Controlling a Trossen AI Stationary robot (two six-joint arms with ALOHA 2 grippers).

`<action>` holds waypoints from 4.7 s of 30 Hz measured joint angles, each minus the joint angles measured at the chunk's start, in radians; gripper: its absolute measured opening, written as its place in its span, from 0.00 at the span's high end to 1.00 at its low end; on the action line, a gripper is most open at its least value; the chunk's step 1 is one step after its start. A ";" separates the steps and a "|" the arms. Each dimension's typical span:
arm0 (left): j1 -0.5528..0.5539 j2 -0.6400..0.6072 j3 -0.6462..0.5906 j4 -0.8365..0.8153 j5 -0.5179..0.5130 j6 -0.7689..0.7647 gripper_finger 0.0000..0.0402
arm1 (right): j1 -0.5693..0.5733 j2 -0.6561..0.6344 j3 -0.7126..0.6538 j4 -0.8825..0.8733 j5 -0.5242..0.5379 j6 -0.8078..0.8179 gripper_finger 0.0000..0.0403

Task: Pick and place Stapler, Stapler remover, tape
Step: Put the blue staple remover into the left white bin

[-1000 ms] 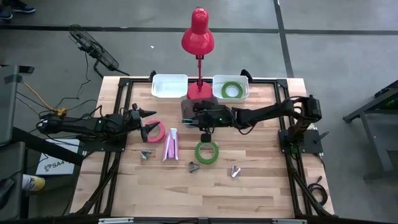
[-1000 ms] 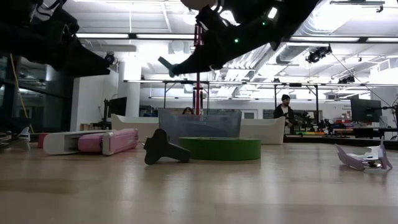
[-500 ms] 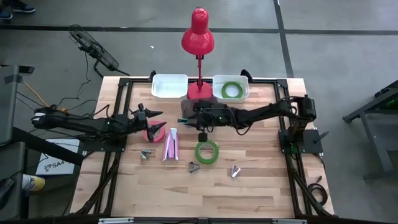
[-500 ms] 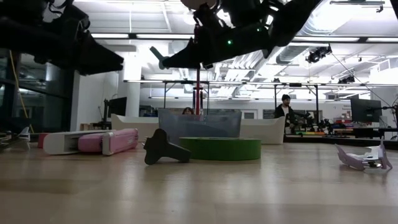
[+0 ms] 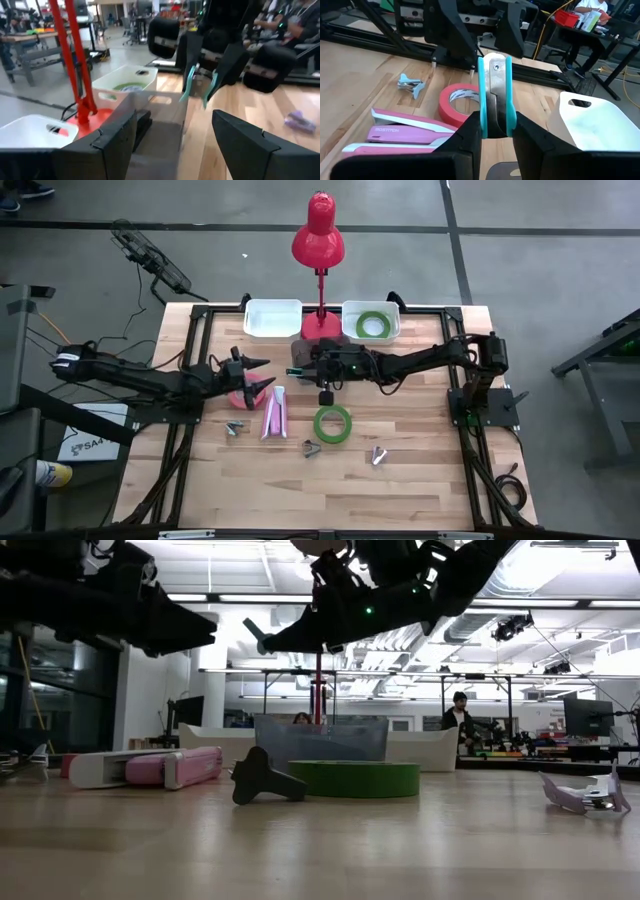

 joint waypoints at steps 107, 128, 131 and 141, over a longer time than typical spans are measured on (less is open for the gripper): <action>0.786 0.355 0.198 -0.171 0.082 -0.304 0.78 | -0.001 -0.094 0.000 -0.336 0.393 0.164 0.48; 0.858 0.676 0.799 -0.942 0.265 -0.137 0.78 | -0.013 -0.093 0.000 -0.354 0.392 0.200 0.48; 0.857 0.765 0.909 -1.061 0.307 -0.070 0.78 | -0.013 -0.093 0.000 -0.359 0.392 0.199 0.48; 0.857 1.005 1.179 -1.393 0.347 0.217 0.78 | -0.013 -0.093 0.000 -0.369 0.383 0.194 0.48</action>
